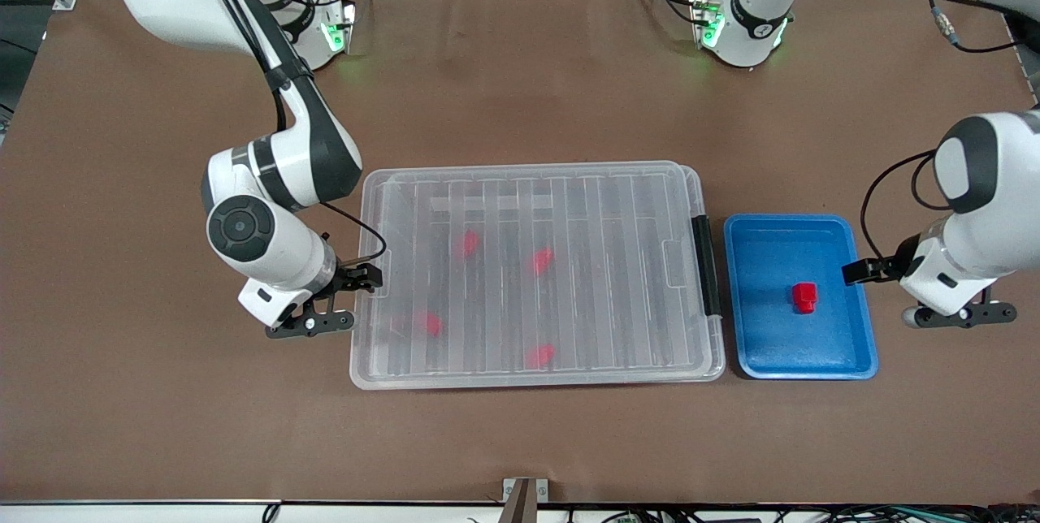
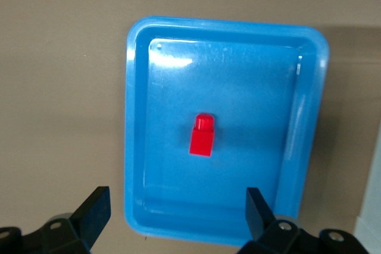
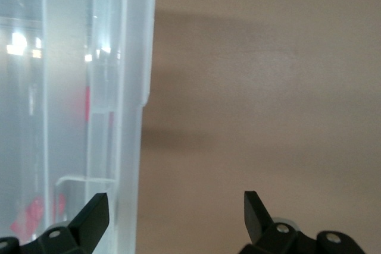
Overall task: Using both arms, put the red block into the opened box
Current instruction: 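Grasp the red block with the left gripper while the right gripper grips the box, then lift the block with the left gripper while the right gripper slides the lid open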
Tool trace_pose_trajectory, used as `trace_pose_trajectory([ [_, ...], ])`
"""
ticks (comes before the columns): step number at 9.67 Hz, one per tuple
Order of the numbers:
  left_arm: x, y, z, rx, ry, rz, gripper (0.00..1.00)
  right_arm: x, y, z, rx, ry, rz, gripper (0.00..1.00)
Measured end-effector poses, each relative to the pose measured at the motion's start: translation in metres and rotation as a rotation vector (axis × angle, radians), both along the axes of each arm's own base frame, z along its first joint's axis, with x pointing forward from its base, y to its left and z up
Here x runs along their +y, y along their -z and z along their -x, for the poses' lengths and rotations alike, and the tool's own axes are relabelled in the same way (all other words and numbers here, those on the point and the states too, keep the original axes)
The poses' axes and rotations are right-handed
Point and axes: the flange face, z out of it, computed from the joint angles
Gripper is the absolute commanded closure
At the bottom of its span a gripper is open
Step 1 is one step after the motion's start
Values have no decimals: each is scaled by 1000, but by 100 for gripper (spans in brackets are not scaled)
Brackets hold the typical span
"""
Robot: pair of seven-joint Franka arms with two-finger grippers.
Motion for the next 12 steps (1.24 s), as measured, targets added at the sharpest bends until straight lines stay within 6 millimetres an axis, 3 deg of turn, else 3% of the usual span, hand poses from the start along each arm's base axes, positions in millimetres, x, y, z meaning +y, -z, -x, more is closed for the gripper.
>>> trace_pose_trajectory([
  [2,3,55,-1,23,-1,3,0,-3,6,2,2,-14,31,0],
  [5,8,137,17,12,-3,9,0,-7,6,1,1,-17,46,0],
  [6,6,154,21,-5,-4,11,0,-14,7,0,4,-17,52,0],
  [8,3,164,24,-7,-6,15,1,-35,6,-5,15,-33,56,0],
  [9,3,166,25,-6,-7,16,9,-47,7,-7,22,-40,57,0],
  [12,-1,171,26,-3,-3,18,94,-79,6,-9,39,-68,60,0],
])
